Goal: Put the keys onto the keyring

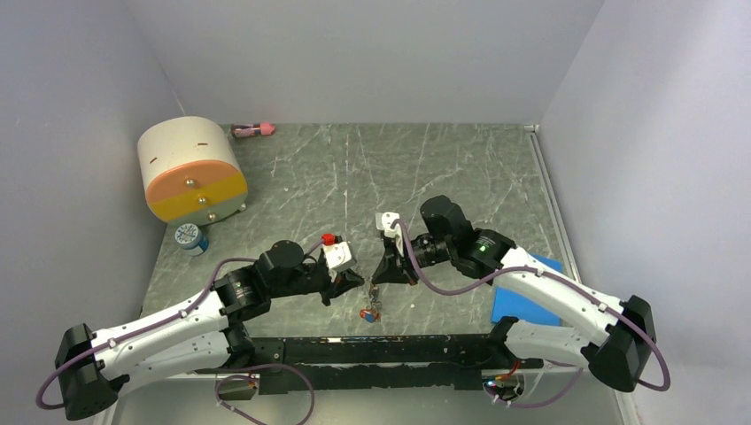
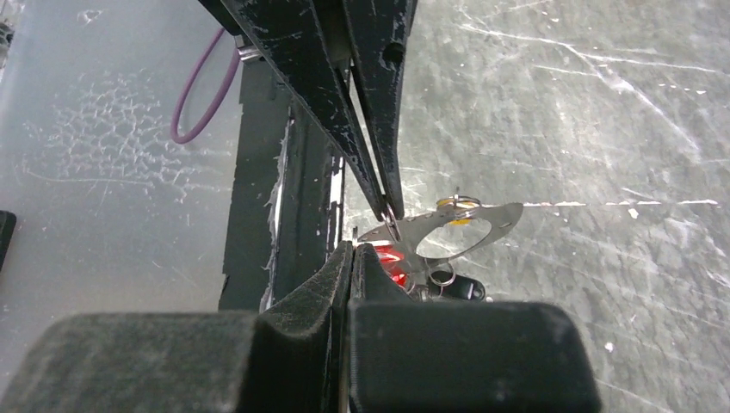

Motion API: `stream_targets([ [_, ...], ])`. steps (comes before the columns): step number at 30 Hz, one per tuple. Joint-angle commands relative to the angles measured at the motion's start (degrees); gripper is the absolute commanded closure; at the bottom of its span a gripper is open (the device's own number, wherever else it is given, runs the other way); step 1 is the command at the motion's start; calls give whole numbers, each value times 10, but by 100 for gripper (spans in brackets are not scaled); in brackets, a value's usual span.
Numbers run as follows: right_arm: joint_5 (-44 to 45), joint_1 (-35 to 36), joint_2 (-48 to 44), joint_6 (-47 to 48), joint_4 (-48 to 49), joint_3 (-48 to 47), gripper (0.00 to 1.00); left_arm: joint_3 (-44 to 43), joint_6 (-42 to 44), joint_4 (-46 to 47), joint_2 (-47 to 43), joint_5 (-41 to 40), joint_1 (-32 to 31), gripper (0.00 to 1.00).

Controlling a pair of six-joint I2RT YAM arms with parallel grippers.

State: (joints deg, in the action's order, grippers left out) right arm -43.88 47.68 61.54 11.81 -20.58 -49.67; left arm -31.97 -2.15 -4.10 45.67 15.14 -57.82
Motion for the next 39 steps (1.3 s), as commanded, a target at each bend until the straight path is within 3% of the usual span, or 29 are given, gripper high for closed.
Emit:
stream_targets([
  [1, -1, 17, 15, 20, -10, -35, 100, -23, 4, 14, 2, 1, -2, 97],
  [10, 93, 36, 32, -3, -16, -57, 100, -25, 4, 12, 2, 4, -2, 97],
  [25, 87, 58, 35, 8, -16, -65, 100, -25, 0, 14, 6, 8, -2, 98],
  [39, 189, 62, 27, -24, -11, -54, 100, -24, -1, 10, 0, 9, -2, 97],
])
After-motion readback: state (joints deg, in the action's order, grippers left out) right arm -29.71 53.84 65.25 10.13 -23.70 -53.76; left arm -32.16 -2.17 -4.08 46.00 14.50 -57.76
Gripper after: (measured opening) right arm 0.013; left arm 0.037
